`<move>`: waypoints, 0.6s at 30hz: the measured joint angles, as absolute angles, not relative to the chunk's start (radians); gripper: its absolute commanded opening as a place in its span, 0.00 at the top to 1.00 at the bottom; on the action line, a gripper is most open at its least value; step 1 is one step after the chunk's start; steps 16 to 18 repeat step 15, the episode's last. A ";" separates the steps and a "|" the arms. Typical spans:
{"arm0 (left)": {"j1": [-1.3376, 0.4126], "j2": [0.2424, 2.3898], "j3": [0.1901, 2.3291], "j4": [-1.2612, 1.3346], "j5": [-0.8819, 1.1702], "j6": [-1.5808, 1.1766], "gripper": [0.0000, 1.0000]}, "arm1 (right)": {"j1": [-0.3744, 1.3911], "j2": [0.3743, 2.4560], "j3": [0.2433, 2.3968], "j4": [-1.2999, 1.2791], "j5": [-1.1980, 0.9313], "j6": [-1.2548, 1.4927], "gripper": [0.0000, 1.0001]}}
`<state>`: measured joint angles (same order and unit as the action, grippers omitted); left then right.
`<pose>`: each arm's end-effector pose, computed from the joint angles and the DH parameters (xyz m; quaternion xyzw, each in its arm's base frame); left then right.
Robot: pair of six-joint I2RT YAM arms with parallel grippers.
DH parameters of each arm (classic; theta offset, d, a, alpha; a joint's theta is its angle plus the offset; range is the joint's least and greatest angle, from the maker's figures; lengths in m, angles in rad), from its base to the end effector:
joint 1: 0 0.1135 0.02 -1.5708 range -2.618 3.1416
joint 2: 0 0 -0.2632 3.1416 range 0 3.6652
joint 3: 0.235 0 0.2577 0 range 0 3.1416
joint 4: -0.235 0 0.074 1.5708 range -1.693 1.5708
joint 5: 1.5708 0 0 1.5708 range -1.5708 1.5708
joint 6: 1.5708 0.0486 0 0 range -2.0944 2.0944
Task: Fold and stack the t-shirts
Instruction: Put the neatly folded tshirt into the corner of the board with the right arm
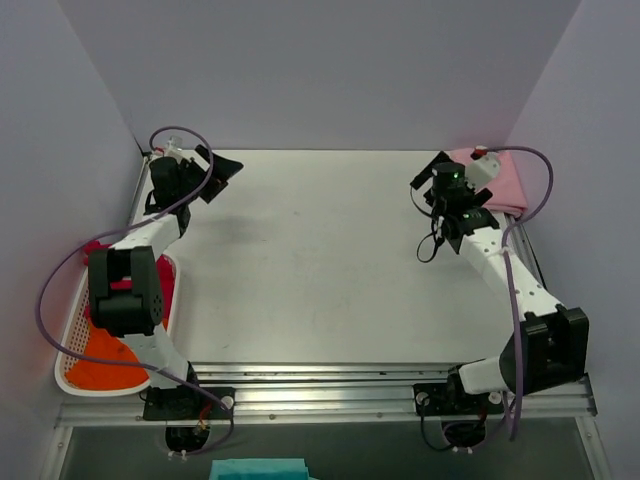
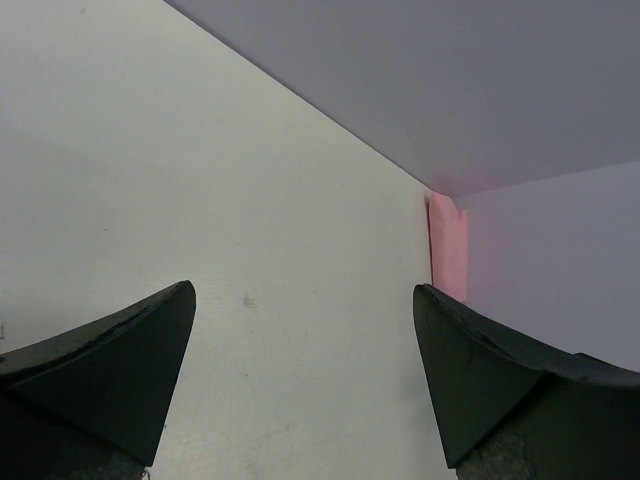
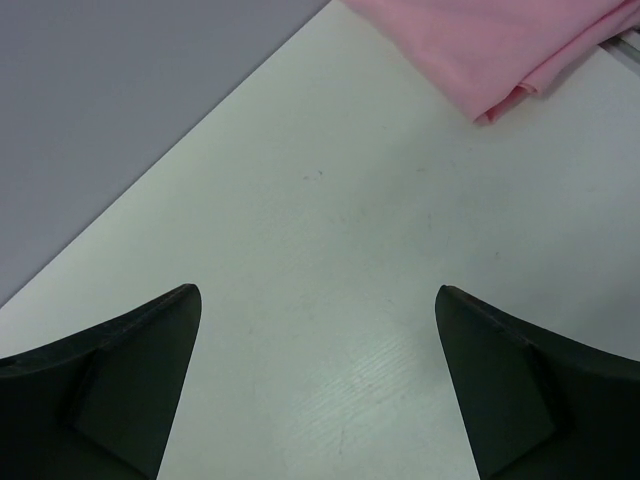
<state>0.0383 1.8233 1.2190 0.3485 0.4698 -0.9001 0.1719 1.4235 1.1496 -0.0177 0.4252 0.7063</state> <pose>0.4401 -0.0052 0.2456 -0.2212 0.7509 -0.4156 0.4631 0.3504 0.0405 0.3298 0.3285 0.7232 0.0948 0.6001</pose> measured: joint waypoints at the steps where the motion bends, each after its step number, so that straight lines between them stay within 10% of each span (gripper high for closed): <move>1: 0.033 1.802 1.203 0.348 0.464 -0.895 0.01 | 0.203 1.392 1.129 -0.018 0.435 0.704 0.00; 18: -0.143 1.325 0.960 0.190 0.210 -0.707 0.02 | 0.614 1.107 1.013 0.012 0.540 0.599 0.00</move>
